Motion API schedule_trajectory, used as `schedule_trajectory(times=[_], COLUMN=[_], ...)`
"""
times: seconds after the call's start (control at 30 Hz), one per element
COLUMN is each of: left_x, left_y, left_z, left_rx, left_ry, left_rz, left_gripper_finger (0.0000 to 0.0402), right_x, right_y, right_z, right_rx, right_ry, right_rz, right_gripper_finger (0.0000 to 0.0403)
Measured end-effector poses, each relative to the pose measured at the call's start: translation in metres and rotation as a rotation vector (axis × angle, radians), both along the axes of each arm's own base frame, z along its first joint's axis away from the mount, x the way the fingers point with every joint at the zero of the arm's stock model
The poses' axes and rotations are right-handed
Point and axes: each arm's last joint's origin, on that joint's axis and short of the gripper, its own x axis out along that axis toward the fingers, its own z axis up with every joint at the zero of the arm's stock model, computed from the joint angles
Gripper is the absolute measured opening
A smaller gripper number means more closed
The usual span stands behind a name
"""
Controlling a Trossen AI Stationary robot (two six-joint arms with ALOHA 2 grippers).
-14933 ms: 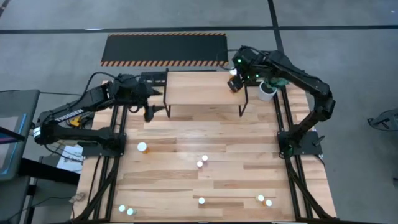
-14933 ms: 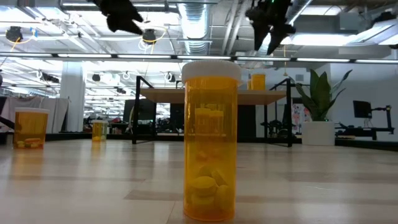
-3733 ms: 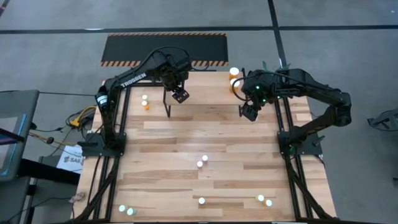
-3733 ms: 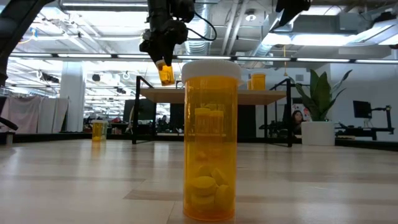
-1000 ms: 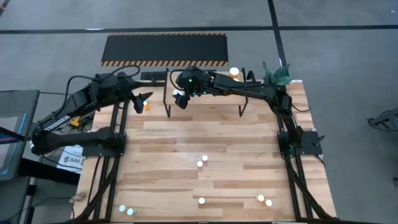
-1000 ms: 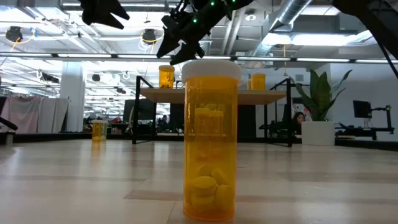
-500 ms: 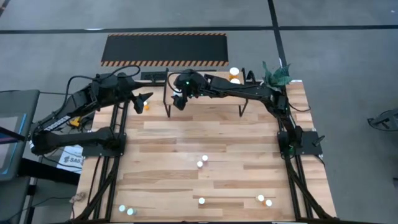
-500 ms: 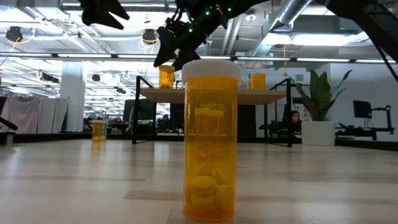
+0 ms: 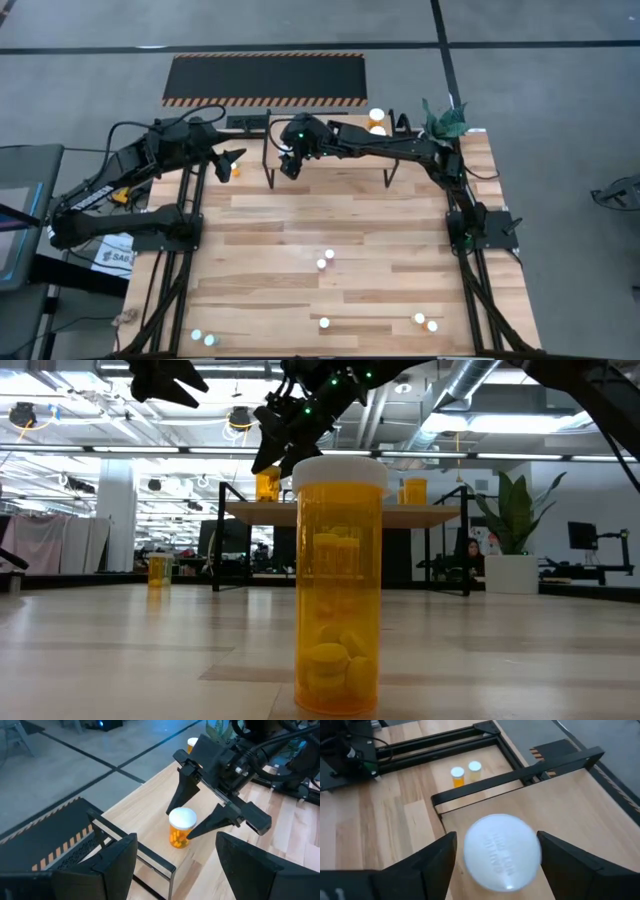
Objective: Pick and place medicine bottles onto shelf by color
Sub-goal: Put the large orange pill bottle on the shelf aligned with the other large orange pill bottles
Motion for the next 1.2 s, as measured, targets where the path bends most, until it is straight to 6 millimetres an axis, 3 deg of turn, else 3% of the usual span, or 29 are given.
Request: schedule_trajectory(times=[1.2], left_x=[-0.001], left_y=[-0.0002], left_z=[-0.0018], left_rx=[-0.011], left_ry=[0.018], left_rz=[0.012], left_gripper_finger=[0.0258], right_x=[-0.0022], right_y=[0.0002], right_z=[0.0044], right_rx=[0.012], right_ry=[-0.012], right_rz=[-0.011], right_gripper_finger=[0.0281])
